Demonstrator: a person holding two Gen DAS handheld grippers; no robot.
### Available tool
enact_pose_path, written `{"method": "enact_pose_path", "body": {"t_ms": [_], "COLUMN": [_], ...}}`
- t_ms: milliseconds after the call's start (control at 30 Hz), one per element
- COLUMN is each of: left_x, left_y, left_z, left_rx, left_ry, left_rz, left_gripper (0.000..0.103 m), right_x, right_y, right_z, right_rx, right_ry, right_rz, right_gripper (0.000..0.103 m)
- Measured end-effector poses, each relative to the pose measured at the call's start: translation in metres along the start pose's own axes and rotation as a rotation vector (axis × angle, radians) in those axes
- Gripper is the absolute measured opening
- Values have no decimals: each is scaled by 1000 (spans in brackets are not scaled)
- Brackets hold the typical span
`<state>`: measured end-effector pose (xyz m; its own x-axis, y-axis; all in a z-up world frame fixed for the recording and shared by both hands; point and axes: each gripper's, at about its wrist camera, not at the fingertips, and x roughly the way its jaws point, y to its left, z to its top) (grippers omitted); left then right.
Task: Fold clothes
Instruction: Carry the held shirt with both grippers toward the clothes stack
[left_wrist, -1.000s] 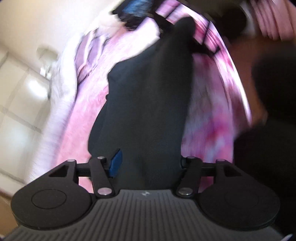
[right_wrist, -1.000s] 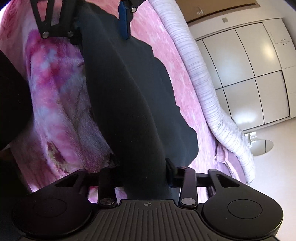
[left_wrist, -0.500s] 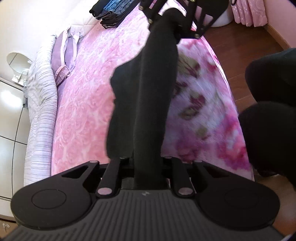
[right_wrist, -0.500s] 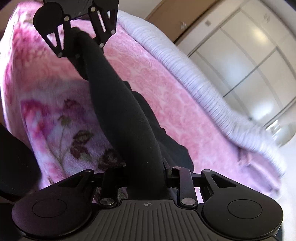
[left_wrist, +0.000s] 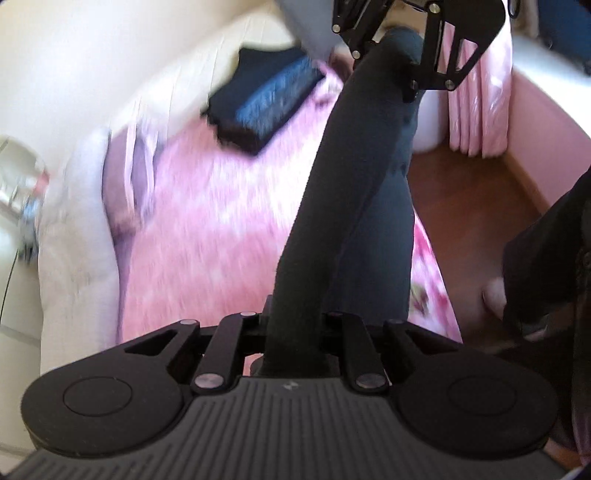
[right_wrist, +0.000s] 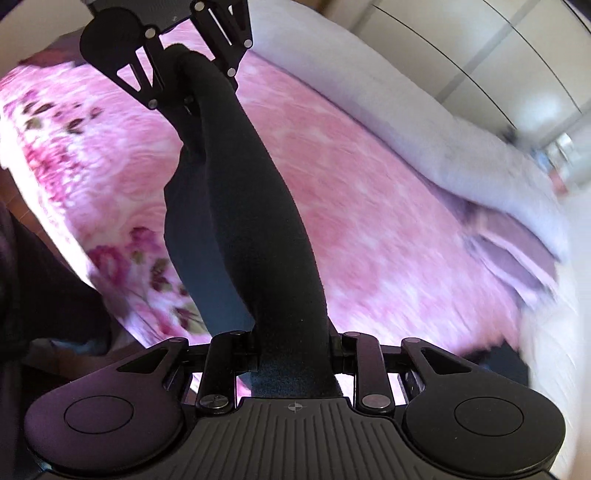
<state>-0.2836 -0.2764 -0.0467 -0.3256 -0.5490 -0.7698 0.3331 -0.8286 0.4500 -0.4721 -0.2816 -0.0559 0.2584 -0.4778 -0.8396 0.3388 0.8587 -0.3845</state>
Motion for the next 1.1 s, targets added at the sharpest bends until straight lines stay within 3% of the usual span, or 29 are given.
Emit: {"method": "enact_pose_path", "body": {"t_ms": [200, 333, 467, 633, 733, 800, 867, 967, 1033, 1100], "left_x": [37, 86, 155, 243, 294, 336, 386, 479, 532, 555], "left_y": [61, 103, 148, 209, 239, 247, 243, 214, 187, 167], "left_z": [83, 156, 245, 363, 414, 432, 435, 417, 402, 388], "left_rx": [107, 162, 194, 226, 227, 221, 212, 161, 179, 208], "left_ry": [-143, -215, -229, -206, -206, -204, -185, -71, 34, 62], "left_rz": [26, 62, 107, 200, 270, 272, 225, 80, -6, 8], "left_gripper": [13, 13, 13, 13, 13, 13, 14, 17, 23, 23], "right_x": [-36, -40, -34, -18, -5, 12, 49, 126, 181, 213], "right_y": [-70, -145, -240, -390, -463, -496, -512, -508, -491, -467], "right_z": [-30, -69, -127, -199, -230, -253, -281, -326, -354, -371], "right_rx": [111, 150, 142, 116, 89, 86, 95, 113, 100, 36], "right_ry": [57, 64, 52, 19, -3, -16, -5, 68, 146, 203], "right_rz": [-167, -262, -328, -415, -506, -556, -567, -504, -394, -345], "right_gripper": [26, 26, 26, 26, 26, 27, 27, 30, 30, 37]}}
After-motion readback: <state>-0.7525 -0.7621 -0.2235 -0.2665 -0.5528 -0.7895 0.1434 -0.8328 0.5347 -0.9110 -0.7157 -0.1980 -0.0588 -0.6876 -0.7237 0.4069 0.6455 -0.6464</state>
